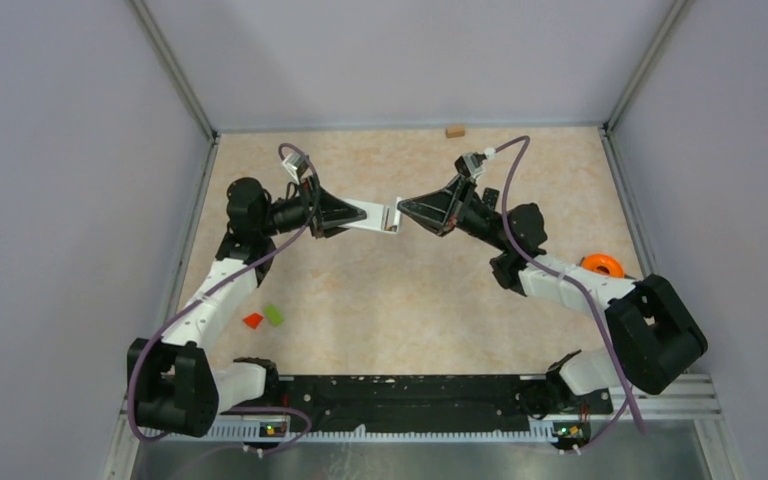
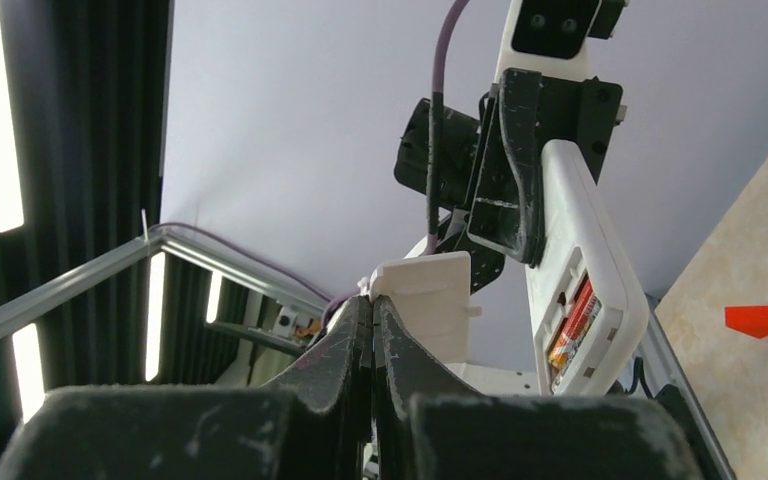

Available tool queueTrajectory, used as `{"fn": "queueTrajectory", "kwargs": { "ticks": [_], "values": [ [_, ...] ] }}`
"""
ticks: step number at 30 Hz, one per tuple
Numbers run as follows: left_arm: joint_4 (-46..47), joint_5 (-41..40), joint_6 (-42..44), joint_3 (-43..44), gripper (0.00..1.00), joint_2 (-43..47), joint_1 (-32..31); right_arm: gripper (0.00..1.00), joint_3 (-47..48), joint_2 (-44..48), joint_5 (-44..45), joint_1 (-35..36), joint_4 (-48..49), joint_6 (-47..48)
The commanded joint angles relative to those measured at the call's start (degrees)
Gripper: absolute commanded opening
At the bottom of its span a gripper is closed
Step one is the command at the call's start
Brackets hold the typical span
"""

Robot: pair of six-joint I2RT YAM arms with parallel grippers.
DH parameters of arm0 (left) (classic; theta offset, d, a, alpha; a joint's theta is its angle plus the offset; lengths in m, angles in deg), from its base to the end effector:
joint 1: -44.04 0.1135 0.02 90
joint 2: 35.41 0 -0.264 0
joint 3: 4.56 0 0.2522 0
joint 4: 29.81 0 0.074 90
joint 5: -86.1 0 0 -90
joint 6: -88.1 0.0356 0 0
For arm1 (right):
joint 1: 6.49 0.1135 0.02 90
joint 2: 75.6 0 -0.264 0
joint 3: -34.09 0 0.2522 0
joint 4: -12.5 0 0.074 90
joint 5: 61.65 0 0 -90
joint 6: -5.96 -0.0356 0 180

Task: Load the batteries into the remote control
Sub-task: Load the battery cover into the remote control.

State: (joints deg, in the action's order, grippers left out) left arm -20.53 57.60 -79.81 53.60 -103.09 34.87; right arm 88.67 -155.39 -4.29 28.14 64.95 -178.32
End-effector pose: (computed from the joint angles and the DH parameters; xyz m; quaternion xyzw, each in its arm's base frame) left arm 0.2511 -0.0722 0.3156 -0.0460 0.7063 -0.6804 0.1900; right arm 0.2309 0.1828 0.3135 0.0404 0.5529 0.8023 0.2213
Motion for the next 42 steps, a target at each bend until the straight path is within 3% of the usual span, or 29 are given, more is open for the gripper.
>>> {"fn": "queueTrajectory", "kwargs": {
  "ticks": [1,42],
  "values": [
    [5.5,1.4,-2.0,0.4,0.00,0.4,-0.2,0.00,0.8,0.2,-0.3,-0.3,5.6,-2.4],
    [14.9,-0.7,-12.3,-0.9,0.00,2.8,-0.8,0.00,0.3,-6.8,3.9,1.7,12.7,-3.1]
  ]
}}
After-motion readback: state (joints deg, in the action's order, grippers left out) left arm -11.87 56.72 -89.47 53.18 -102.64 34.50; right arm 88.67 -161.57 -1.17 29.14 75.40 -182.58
